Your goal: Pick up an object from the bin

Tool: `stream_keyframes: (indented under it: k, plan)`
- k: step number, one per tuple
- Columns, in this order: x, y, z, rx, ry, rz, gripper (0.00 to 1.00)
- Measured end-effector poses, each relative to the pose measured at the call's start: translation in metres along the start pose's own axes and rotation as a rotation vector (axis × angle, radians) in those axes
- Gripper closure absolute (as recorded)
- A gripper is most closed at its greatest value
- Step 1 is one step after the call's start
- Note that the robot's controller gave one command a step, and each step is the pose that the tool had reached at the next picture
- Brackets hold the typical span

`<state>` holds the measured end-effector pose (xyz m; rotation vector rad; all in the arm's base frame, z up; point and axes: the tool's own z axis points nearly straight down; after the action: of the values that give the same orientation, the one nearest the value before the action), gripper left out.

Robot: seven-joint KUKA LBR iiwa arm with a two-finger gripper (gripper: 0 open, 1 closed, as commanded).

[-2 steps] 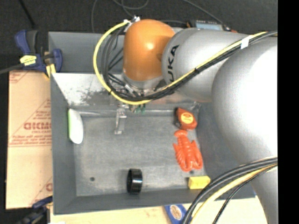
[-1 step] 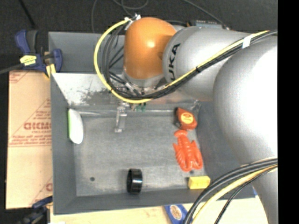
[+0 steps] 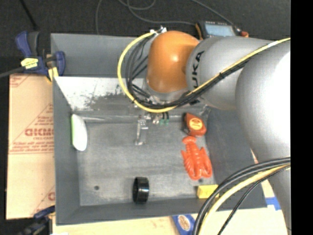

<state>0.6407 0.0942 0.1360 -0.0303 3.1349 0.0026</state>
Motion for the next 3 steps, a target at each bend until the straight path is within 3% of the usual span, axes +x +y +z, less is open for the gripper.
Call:
stream_keyframes:
  k: [1, 2, 3]
  plan:
    - [-0.002, -0.026, -0.024, 0.005, 0.009, -0.009, 0.0]
    - [-0.003, -0.025, -0.036, 0.002, 0.002, -0.023, 0.0]
    - [0.019, -0.033, -0.062, 0.003, 0.004, -0.089, 0.0]
